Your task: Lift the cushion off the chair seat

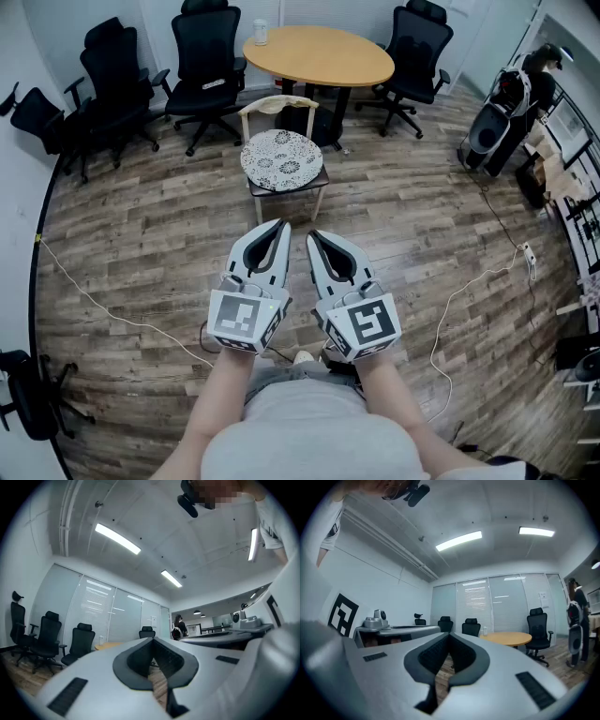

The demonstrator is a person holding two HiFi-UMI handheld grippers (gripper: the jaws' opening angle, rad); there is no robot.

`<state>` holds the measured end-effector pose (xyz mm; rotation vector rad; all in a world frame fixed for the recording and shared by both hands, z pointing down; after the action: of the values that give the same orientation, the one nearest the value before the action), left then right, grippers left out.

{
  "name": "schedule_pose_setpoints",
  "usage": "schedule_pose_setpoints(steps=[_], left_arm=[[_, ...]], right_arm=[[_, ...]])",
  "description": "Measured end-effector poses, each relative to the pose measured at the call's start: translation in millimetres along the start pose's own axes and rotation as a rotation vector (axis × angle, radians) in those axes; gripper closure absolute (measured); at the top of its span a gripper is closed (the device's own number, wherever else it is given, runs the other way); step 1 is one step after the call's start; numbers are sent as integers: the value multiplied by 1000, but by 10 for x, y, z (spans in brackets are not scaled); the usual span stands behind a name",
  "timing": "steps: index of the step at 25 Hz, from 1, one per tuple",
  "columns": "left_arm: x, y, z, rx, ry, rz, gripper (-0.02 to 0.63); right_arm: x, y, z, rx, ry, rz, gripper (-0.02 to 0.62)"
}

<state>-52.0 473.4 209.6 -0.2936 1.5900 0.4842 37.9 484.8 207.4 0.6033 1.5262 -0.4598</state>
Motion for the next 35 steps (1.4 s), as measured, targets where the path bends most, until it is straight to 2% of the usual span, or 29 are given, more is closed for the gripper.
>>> schedule_pose_setpoints(steps=[8, 14, 18, 26, 35], left_arm=[[48, -101, 300, 8, -29, 14, 604], [16, -270, 258, 12, -20, 16, 604], [-40, -472, 197, 6, -13, 19, 604], [-115, -997, -126, -15, -12, 29, 604], [-141, -1600, -732, -52, -31, 22, 604]], right_arm=[[16, 168, 194, 15, -1, 17, 571], [49, 76, 294, 12, 46, 29, 571], [43, -32, 443, 13, 40, 47, 571], [-49, -511, 798, -11, 54, 38, 571], [-135, -1338, 1100, -7, 42, 27, 571]])
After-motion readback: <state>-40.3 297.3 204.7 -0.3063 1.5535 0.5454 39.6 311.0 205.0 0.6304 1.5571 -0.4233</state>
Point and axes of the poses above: the fingertips, and each gripper's own axes: y backward along the fingers, z to its right, x out of its top, the point moved 4 cm from there along y, backward along the fingers, and after that the axes turned 1 degree about z, right-handed, at the moved point
